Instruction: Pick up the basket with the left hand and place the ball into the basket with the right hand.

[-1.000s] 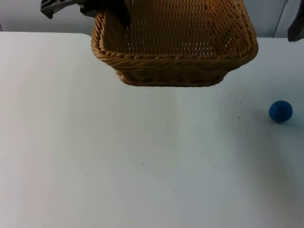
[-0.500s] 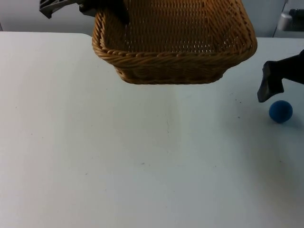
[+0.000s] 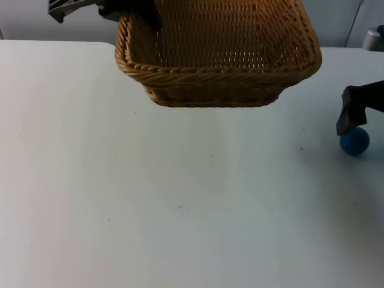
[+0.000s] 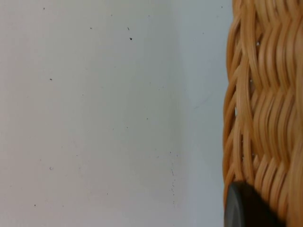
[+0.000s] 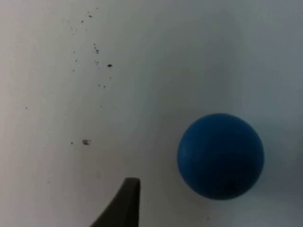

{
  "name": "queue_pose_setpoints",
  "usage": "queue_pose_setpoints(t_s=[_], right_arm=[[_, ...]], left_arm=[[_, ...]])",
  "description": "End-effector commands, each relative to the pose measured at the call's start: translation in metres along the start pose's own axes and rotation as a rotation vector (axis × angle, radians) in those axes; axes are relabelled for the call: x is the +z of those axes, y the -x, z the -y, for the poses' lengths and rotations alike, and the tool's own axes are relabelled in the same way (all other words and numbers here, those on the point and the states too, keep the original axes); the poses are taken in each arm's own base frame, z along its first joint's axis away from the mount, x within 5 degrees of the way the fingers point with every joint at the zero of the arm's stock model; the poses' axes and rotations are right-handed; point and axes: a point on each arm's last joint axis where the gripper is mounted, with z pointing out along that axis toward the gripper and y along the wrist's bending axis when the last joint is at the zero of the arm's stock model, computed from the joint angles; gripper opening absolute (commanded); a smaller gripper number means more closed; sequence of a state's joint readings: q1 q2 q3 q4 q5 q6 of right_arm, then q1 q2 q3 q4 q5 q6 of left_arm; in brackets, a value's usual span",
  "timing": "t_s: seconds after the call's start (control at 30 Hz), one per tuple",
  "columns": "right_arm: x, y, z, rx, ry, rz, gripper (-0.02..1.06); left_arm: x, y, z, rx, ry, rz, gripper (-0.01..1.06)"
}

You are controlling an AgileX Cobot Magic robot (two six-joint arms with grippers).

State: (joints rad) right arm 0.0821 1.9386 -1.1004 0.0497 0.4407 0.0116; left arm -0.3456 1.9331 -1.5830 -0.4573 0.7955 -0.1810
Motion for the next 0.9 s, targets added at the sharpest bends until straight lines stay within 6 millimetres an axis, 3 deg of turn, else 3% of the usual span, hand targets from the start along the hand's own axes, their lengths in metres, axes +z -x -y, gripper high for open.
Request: queue_pose_setpoints(t_s=[0.0,0.13,0.47,0.87], right_arm=[[0.002,0.003,0.001,0.011,0.000,0.013,1.04],[0.010,0.003,0.001,0.011,-0.001,-0.016,1.04],[0.013,0.030,-0.001,-0.001,0.002,-0.010,1.04],[0.021,0.031,-0.002,-0.002,0.004,-0.069,1.04]], left_arm=[[-0.002,0.004,0.002,-0.019,-0.018,0.031,0.00],[0.001,0.004,0.001,-0.021,-0.014,0.025,0.00],[0.000,0.006,0.000,-0.018,-0.012,0.040,0.00],[0.000,0.006,0.000,-0.018,-0.012,0.042,0.00]])
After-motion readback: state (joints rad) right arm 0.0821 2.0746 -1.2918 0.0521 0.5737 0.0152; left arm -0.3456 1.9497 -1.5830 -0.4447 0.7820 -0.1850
